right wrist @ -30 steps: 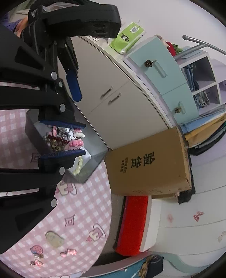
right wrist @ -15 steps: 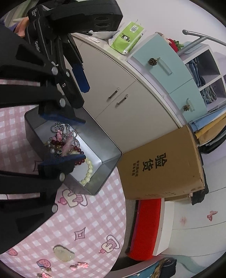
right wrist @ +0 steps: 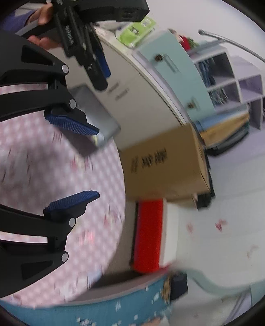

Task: Organize jewelry
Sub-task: 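Withdraw both tools and grasp the pale jade pendant with the left tool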

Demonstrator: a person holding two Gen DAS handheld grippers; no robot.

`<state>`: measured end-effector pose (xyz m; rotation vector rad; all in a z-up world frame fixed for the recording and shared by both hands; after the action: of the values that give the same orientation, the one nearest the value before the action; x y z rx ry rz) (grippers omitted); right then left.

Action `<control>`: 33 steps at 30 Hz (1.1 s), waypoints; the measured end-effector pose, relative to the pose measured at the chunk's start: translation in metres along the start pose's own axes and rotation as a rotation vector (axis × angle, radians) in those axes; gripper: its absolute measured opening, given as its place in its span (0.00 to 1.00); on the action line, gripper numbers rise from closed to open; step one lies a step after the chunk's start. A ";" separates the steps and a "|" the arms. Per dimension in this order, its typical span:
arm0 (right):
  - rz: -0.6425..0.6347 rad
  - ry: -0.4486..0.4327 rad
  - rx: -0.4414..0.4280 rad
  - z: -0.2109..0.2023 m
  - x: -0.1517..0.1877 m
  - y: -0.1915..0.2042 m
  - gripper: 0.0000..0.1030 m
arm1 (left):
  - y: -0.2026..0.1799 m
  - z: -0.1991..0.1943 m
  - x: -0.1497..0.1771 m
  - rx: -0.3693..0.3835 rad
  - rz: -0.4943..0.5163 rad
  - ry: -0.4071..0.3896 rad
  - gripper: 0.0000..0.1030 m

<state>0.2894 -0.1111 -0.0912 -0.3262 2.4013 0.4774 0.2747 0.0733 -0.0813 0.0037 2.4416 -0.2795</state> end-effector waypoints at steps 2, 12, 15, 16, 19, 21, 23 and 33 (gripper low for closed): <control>0.033 -0.017 0.044 -0.017 0.005 -0.029 0.56 | -0.024 0.008 -0.003 0.008 0.040 0.012 0.77; 0.177 0.014 0.147 -0.029 0.048 -0.132 0.56 | -0.107 0.081 0.007 0.035 0.139 0.136 0.77; 0.202 0.040 0.154 -0.018 0.060 -0.148 0.56 | -0.116 0.106 0.013 0.036 0.143 0.181 0.77; 0.205 0.047 0.157 -0.015 0.063 -0.151 0.56 | -0.117 0.112 0.015 0.036 0.145 0.191 0.77; 0.208 0.072 0.168 -0.001 0.072 -0.160 0.56 | -0.122 0.132 0.022 0.029 0.161 0.227 0.77; 0.209 0.086 0.174 0.006 0.078 -0.164 0.56 | -0.123 0.146 0.025 0.011 0.172 0.250 0.77; 0.215 0.099 0.167 0.012 0.085 -0.167 0.56 | -0.126 0.157 0.029 0.007 0.183 0.264 0.77; 0.189 0.124 0.177 0.024 0.095 -0.171 0.56 | -0.127 0.196 0.038 -0.078 0.260 0.261 0.67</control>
<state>0.2911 -0.2653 -0.2132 -0.0512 2.5872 0.3324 0.3589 -0.0932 -0.2272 0.3401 2.6713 -0.0705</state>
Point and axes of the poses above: each gripper's, at about its wrist camera, not at the fingertips, and z roughly the way its jaws point, y to its left, x to its underside, the point moved 4 cm from there along z, roughly the way its jaws point, and after that the axes turned 7 degrees about y, right-handed, at the moved point
